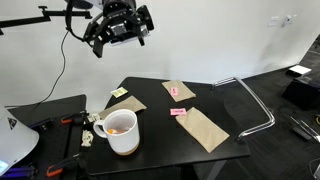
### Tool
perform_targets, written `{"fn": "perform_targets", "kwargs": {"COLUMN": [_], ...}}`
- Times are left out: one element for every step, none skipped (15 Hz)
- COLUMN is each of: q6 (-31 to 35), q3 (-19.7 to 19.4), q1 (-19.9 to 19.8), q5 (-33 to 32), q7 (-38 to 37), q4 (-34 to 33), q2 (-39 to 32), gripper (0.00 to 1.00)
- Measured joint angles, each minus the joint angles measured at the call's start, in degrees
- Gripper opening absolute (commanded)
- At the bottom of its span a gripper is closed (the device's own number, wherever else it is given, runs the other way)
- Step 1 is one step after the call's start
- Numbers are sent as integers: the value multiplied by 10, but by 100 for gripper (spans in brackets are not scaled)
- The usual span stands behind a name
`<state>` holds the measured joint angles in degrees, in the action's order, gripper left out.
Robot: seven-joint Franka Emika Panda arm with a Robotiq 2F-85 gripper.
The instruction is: Pick the marker and put it in the cup
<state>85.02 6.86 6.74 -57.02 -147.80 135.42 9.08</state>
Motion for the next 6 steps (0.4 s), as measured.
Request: {"fn": "perform_targets", "kwargs": {"q6": [0,0,1,1,1,1], "q3": [1,2,2,2,2,2], "q1": [0,1,3,4,4,4], "q5": [0,0,0,0,0,0], "q7": [3,4,6,6,6,6], "q4": [-2,-5,-8,-9,-8,-7], "q2": [7,13,19,21,20,19], "gripper": [100,100,100,100,100,100]}}
